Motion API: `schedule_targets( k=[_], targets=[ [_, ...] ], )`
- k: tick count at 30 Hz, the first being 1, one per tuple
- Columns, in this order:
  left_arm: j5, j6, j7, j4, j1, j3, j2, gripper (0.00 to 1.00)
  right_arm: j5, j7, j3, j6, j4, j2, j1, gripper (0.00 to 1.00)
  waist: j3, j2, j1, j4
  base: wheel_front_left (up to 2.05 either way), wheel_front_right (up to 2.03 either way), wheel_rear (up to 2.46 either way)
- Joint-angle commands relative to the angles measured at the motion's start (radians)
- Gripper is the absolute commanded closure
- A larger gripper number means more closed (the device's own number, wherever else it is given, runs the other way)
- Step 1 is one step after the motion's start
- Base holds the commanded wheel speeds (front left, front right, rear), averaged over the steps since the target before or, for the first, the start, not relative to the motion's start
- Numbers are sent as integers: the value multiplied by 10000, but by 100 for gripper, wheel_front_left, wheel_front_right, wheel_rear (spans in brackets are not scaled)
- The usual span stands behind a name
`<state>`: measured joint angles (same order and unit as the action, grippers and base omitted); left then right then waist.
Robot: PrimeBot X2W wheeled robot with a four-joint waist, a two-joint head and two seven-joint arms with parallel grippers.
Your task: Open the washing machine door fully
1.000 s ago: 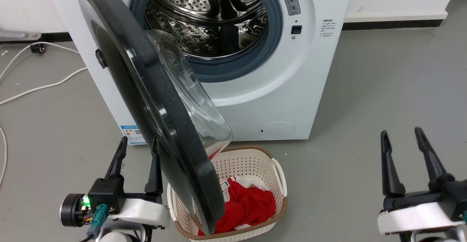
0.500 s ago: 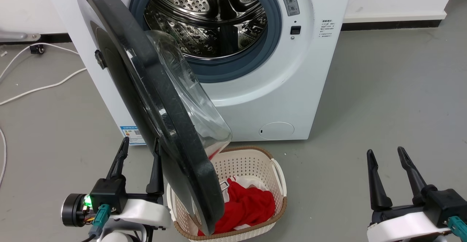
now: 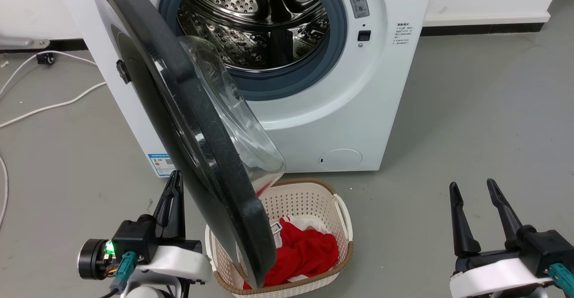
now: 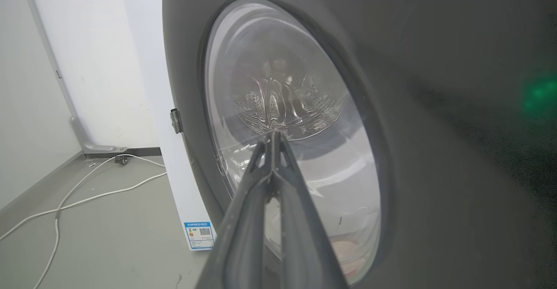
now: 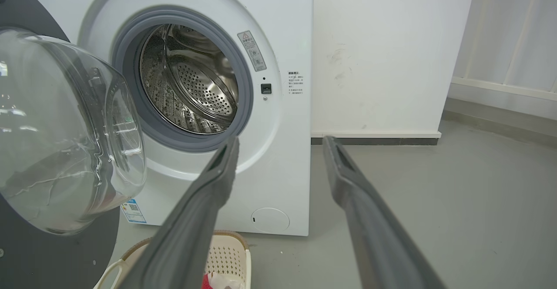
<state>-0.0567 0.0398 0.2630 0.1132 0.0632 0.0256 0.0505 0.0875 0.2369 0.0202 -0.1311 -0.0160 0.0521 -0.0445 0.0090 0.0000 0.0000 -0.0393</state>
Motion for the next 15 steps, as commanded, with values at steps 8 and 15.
schedule_targets(
  k=[8, 15],
  targets=[
    [43, -72, 27, -781, 206, -80, -5, 100, 85, 73, 14, 6, -71, -34, 190, 0, 57, 0, 0, 63, 0, 0, 0],
    [154, -197, 26, -2423, 459, -113, -3, 100, 122, 89, 20, 6, -87, -34, 223, 0, 97, 0, 0, 123, 0, 0, 0]
  ],
)
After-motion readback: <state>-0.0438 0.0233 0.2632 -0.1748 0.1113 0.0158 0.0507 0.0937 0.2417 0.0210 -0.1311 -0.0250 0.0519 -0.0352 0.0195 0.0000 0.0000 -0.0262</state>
